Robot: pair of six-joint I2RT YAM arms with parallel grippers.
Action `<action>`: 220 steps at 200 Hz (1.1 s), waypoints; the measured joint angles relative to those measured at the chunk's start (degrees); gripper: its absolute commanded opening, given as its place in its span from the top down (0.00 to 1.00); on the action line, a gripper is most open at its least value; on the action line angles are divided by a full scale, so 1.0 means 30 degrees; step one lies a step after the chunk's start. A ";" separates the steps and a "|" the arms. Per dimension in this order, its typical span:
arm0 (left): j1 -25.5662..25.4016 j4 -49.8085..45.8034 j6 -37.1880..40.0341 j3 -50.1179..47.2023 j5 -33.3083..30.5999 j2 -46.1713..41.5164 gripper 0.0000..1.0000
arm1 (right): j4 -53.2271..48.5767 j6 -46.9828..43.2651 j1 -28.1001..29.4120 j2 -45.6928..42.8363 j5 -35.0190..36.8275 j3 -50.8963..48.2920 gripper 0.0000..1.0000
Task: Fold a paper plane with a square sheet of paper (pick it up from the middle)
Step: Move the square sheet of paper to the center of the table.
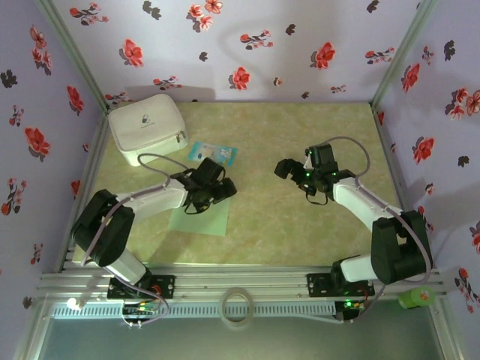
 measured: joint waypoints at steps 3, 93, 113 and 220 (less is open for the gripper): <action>-0.0022 -0.0182 0.0087 0.0262 -0.0124 0.0000 0.00 | -0.0007 0.0000 0.0000 0.0000 0.0007 0.0000 0.01; 0.0787 -0.6069 0.7832 0.2608 -0.2841 0.0015 0.00 | -0.0160 0.0015 0.0000 -0.0131 0.0211 0.0000 0.01; 0.1005 -0.6564 0.8728 0.2616 -0.2820 0.0415 0.01 | -0.0160 0.0036 0.0000 -0.0131 0.0211 0.0000 0.01; 0.0342 -0.7883 0.8480 0.2841 -0.2339 0.3621 0.02 | -0.0372 0.0066 0.0000 -0.0721 0.0386 -0.0036 0.01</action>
